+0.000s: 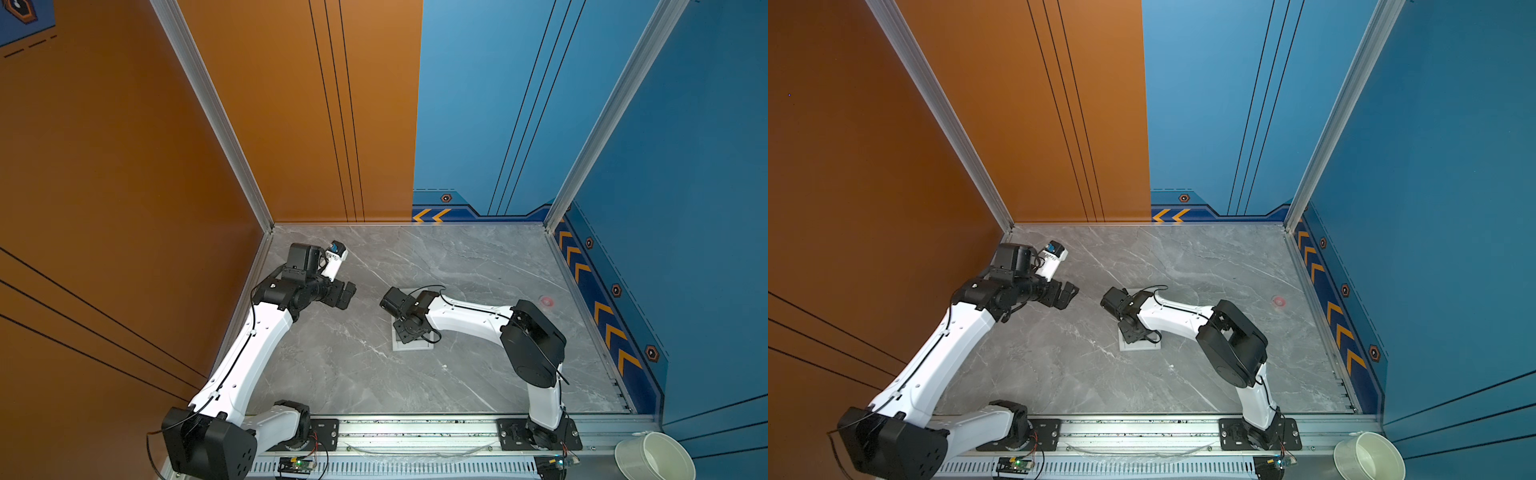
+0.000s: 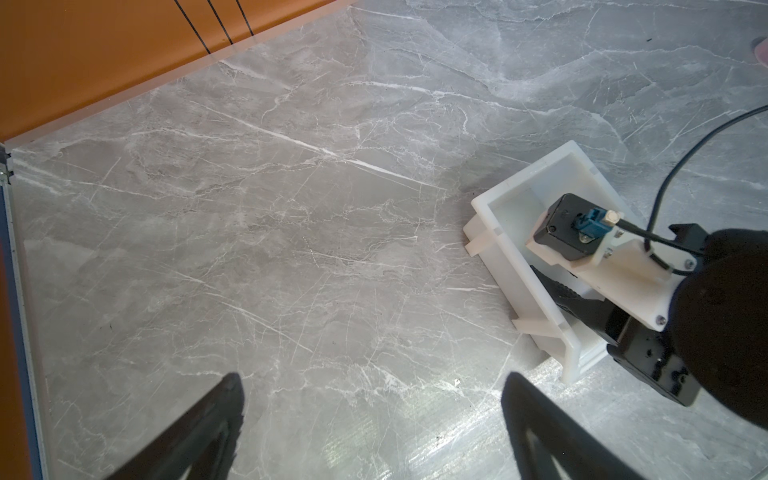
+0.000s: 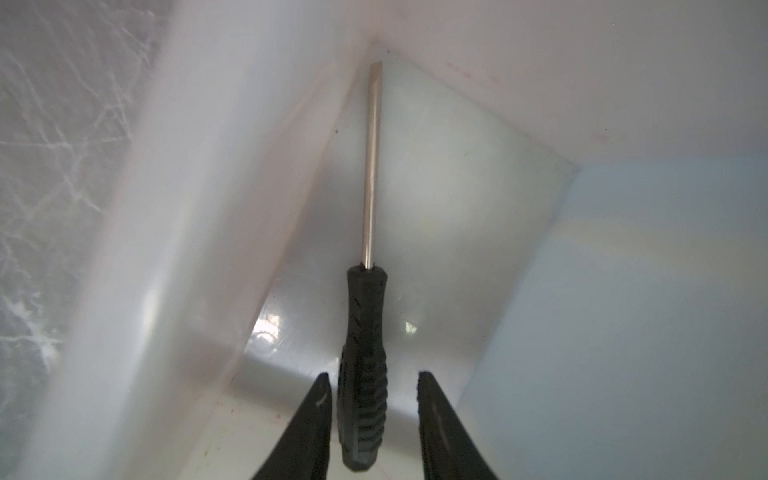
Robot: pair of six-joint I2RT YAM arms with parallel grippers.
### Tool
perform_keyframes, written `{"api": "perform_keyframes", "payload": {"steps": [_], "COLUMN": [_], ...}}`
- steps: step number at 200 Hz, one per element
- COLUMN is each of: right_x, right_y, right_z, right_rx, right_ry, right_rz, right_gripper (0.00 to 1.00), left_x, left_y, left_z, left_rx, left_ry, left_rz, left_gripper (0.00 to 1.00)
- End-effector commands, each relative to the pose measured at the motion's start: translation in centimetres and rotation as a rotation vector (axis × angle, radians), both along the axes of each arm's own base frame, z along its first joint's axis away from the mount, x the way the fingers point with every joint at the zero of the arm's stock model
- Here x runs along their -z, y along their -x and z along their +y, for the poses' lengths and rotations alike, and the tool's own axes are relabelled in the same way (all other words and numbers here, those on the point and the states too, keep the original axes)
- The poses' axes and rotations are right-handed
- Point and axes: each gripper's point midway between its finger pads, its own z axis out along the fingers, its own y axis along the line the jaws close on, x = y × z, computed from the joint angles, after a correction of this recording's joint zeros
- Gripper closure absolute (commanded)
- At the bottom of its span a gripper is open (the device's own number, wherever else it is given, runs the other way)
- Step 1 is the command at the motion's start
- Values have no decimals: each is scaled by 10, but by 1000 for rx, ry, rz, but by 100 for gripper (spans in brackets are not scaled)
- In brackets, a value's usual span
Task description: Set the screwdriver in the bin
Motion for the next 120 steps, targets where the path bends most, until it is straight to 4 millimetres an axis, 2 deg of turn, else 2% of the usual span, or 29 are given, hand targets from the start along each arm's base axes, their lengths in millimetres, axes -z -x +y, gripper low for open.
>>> {"api": "perform_keyframes", "payload": {"steps": [1, 29, 68, 97, 120], "right_x": [-11, -41, -115, -161, -177], "right_y": [-7, -9, -10, -17, -31], "right_z": [0, 2, -2, -27, -64], "right_rx": [7, 0, 1, 53, 142], "right_ry": [-4, -40, -156, -244, -297], "right_rz": [-29, -73, -175, -248, -298], "right_gripper": [60, 57, 52, 46, 37], "left_x": [-6, -9, -8, -8, -5], "left_y": [2, 1, -1, -9, -18], "left_z": [-1, 1, 7, 21, 38], "left_rx": [4, -2, -36, -116, -200], "left_ry": [18, 10, -5, -22, -35], "left_rz": [-2, -12, -12, -23, -28], "left_gripper": [2, 2, 2, 2, 2]}}
